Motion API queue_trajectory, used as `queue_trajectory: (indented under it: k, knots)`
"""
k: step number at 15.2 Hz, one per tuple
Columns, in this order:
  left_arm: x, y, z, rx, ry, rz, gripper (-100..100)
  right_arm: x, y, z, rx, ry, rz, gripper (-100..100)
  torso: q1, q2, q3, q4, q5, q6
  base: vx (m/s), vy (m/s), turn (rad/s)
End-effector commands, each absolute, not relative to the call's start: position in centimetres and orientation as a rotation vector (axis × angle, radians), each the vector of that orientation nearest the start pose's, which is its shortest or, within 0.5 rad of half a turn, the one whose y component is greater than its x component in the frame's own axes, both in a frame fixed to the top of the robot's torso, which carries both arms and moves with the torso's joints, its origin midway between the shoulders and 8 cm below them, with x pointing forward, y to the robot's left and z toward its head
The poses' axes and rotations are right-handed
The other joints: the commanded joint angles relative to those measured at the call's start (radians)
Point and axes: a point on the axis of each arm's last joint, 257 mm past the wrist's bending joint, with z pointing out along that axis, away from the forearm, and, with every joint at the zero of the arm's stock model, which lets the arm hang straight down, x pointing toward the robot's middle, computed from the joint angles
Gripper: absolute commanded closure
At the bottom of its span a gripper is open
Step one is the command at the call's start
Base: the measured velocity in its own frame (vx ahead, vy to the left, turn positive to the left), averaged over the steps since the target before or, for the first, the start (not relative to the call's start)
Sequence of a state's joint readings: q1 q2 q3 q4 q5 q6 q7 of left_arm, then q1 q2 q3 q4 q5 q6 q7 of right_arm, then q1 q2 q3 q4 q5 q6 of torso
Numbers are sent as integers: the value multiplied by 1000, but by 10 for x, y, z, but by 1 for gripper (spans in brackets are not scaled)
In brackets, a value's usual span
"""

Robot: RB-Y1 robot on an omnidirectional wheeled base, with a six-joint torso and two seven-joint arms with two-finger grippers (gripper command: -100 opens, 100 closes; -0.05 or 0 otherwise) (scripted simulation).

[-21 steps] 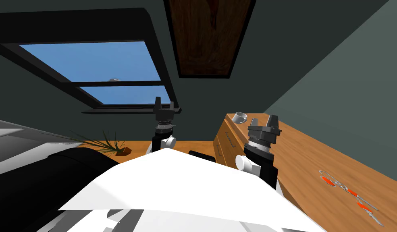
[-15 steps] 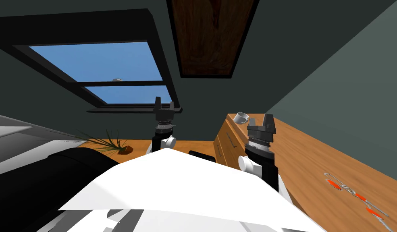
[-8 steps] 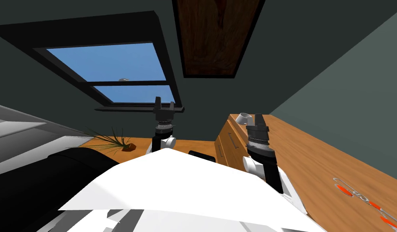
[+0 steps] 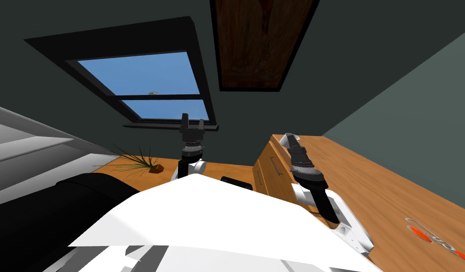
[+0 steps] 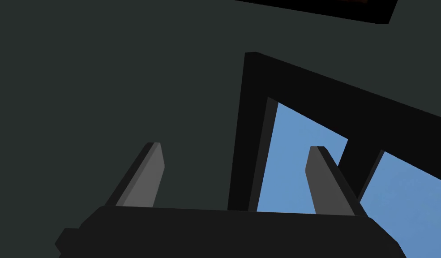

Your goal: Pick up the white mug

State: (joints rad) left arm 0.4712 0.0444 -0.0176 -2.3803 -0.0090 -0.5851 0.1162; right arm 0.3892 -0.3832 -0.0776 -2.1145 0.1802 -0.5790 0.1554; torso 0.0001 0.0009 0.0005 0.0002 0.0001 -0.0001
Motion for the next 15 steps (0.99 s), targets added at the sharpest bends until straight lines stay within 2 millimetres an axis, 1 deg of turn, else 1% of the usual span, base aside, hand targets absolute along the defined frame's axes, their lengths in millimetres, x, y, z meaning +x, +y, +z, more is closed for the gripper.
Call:
queue_trajectory:
  k: [1,3,4,6,7,9,10,12,13,15]
  knots:
    - [307,255,90,-487,485,-1484,0,378,-250,-8,34,1022,912,-100,0,0,0,0,0,0,-17,8,105]
    - [307,255,90,-487,485,-1484,0,378,-249,-9,9,1037,908,-100,0,0,0,0,0,0,-15,5,70]
    - [307,255,90,-487,485,-1484,0,383,-248,-14,-70,1062,850,-100,0,0,0,0,0,0,-16,10,93]
    - [307,255,90,-487,485,-1484,0,383,-247,-15,-98,1079,842,-100,0,0,0,0,0,0,-15,7,78]
    - [307,255,90,-487,485,-1484,0,387,-248,-21,-177,1099,782,-100,0,0,0,0,0,0,-15,6,114]
    - [307,255,90,-487,485,-1484,0,387,-247,-22,-210,1117,772,-100,0,0,0,0,0,0,-15,3,86]
    - [307,255,90,-487,485,-1484,0,392,-250,-28,-288,1134,711,-100,0,0,0,0,0,0,-13,6,103]
    - [307,255,90,-487,485,-1484,0,392,-249,-29,-325,1151,697,-100,0,0,0,0,0,0,-13,3,90]
    - [307,255,90,-487,485,-1484,0,397,-253,-35,-402,1164,635,-100,0,0,0,0,0,0,-13,1,89]
    - [307,255,90,-487,485,-1484,0,397,-253,-37,-443,1181,618,-100,-1,0,0,0,0,0,-13,0,96]
